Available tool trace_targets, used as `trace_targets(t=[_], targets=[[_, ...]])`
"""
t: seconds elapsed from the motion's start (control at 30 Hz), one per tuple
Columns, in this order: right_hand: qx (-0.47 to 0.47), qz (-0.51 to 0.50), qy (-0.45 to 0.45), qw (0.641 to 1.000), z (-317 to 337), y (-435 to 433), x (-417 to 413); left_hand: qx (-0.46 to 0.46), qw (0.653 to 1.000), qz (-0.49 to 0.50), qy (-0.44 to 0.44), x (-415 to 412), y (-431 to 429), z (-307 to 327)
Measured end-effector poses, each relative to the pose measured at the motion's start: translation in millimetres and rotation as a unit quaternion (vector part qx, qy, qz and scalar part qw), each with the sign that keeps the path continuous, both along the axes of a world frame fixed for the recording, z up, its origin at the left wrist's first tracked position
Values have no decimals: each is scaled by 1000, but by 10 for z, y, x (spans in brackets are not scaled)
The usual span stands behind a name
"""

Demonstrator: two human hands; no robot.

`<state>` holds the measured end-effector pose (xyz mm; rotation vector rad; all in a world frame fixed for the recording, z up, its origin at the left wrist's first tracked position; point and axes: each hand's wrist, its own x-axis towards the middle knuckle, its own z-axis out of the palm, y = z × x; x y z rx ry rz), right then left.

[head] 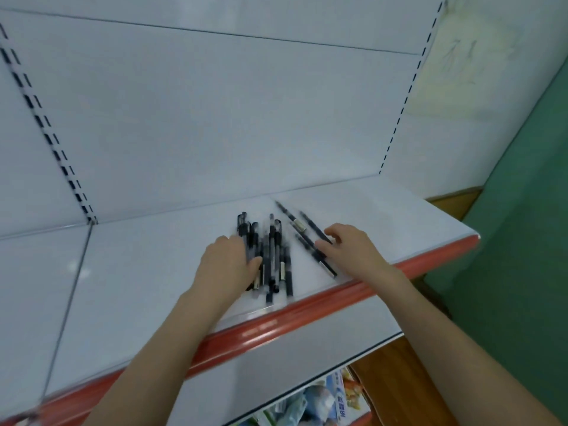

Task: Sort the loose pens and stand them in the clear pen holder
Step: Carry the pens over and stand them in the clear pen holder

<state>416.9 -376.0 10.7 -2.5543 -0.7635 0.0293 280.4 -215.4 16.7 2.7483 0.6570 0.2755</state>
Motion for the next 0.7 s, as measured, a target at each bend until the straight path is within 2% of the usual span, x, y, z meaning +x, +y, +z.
trace_targets(t=[0.1, 0.43, 0.7], targets=[[-6, 0, -16, 1000, -18, 81, 97, 32, 999, -2, 26, 107, -1, 49], [-70, 27, 23, 997, 133, 330, 453, -40, 998, 9, 50, 432, -117, 141], [-81, 90, 74, 990, 181, 186, 700, -60, 993, 77, 66, 467, -164, 177]])
